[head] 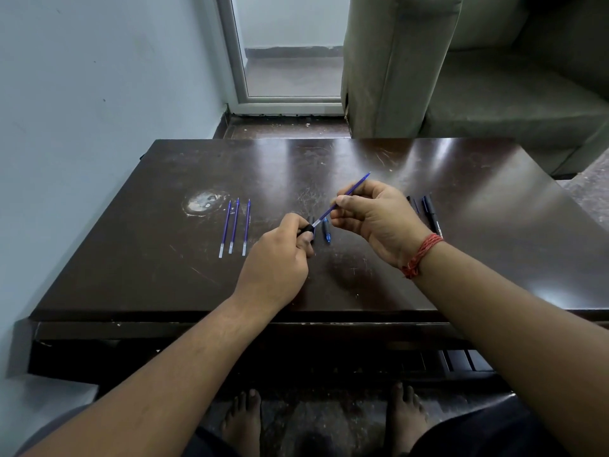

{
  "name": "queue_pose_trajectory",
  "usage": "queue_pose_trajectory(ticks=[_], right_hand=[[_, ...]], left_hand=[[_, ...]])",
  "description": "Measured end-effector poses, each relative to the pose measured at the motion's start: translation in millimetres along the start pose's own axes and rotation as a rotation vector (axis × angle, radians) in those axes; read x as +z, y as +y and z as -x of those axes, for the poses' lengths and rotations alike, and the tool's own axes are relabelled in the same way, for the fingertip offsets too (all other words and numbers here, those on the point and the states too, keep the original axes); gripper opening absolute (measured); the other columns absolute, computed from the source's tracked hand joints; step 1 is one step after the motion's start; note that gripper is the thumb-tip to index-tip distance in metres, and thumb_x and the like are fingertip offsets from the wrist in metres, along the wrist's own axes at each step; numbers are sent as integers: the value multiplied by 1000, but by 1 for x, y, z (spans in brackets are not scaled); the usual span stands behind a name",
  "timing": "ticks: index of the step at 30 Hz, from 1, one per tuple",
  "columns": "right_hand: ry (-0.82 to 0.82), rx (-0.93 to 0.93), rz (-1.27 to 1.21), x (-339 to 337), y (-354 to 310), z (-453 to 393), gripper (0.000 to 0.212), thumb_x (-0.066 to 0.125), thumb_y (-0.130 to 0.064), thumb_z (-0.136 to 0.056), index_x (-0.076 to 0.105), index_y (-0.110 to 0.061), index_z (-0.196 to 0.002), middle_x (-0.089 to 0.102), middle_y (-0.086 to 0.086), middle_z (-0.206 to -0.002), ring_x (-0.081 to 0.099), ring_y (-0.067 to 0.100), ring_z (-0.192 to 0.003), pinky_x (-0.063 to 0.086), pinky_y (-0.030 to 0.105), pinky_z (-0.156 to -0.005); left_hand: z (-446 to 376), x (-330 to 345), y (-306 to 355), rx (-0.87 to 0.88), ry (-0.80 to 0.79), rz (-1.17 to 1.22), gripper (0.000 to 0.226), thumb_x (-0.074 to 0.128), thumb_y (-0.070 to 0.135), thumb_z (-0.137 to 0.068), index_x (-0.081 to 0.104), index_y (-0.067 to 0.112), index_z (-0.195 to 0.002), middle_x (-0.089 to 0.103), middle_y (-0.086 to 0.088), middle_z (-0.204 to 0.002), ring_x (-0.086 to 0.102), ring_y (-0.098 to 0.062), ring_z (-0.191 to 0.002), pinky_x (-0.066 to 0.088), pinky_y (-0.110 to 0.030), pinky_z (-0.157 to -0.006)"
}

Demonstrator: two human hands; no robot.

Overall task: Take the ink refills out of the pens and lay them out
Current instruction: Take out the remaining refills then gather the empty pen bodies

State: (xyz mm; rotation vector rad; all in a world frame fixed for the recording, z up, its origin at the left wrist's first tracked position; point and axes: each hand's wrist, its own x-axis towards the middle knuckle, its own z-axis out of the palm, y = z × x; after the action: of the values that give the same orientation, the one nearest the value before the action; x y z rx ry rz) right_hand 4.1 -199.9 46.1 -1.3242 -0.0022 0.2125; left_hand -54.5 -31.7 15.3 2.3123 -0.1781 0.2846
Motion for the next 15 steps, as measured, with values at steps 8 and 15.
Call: queue_pose_trajectory(ticks=[8, 15], right_hand=[[-61, -162, 729, -3, 11, -8, 11, 58, -16, -98, 64, -9, -103, 64, 5, -85, 60, 19, -77, 49, 29, -65], [-152, -408, 1494, -8, 40, -13, 18, 61, -34, -92, 60, -19, -101, 55, 2, -99, 53, 24, -97, 45, 32, -81]], left_hand=[[-4, 0, -5, -59, 57, 74, 10, 45, 19, -102, 53, 22, -96, 68, 10, -75, 63, -14, -72, 53, -41, -70], [-5, 0, -5, -73, 62, 81, 11, 44, 19, -103, 52, 23, -97, 67, 11, -76, 62, -12, -73, 53, -43, -71]])
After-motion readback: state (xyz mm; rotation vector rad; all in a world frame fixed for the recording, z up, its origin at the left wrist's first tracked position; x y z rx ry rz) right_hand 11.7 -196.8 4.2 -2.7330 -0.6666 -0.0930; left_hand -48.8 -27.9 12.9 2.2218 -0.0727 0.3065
